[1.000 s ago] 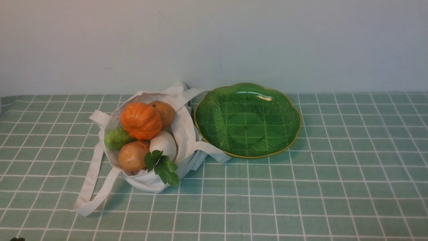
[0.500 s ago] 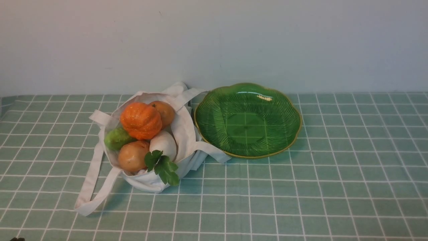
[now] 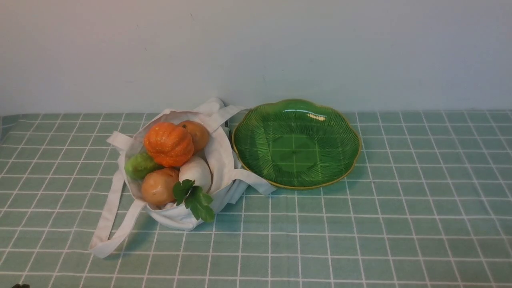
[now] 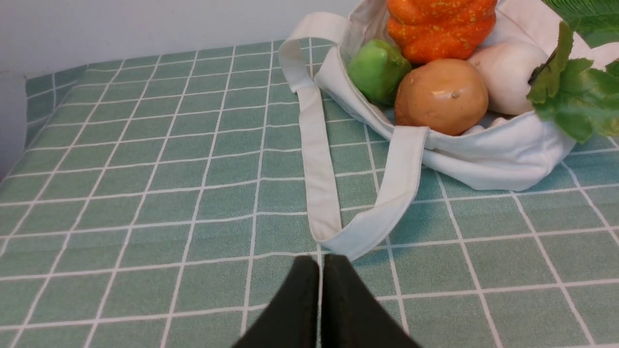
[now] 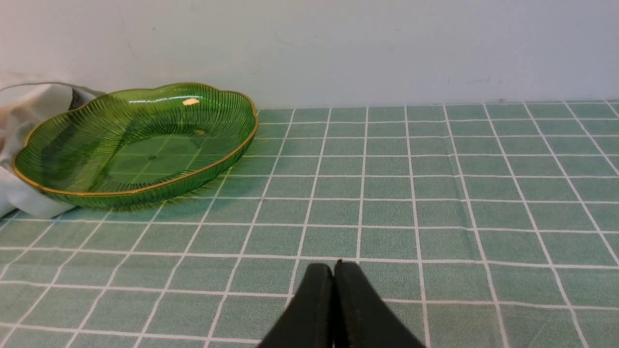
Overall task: Take vegetables from cloth bag on blue coffee tablecloth place on plate.
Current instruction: 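Reach into the cloth bag and grasp the pumpkin with the left gripper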
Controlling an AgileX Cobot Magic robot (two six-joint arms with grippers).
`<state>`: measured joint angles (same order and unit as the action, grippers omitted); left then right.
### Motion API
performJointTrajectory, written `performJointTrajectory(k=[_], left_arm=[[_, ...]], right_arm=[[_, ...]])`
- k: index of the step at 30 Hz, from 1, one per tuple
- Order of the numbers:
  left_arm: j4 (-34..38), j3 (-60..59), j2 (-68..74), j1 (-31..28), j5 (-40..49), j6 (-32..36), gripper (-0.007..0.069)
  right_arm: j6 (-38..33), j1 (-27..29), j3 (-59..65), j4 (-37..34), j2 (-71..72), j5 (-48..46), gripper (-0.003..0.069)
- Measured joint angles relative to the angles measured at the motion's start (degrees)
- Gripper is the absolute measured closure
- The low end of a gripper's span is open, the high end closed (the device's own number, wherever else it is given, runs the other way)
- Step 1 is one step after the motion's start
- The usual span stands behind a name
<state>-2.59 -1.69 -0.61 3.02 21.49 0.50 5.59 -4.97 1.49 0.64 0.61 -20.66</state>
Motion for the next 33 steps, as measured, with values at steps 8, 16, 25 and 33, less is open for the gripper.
performJointTrajectory(k=[8, 16, 25, 33], left_arm=[[13.1, 0.0, 0.0, 0.0, -0.1, -8.6, 0.0629], [49.0, 0.0, 0.0, 0.0, -0.8, -22.5, 0.0629], [53.2, 0.0, 0.0, 0.0, -1.5, -17.7, 0.0629], [48.6, 13.2, 6.4, 0.0, 15.7, -8.7, 0.0629]], right_arm=[[0.0, 0.0, 0.0, 0.0, 0.0, 0.0, 0.0673], [0.0, 0.0, 0.0, 0.0, 0.0, 0.0, 0.0673], [0.0, 0.0, 0.0, 0.0, 0.0, 0.0, 0.0673], [0.0, 0.0, 0.0, 0.0, 0.0, 0.0, 0.0673]])
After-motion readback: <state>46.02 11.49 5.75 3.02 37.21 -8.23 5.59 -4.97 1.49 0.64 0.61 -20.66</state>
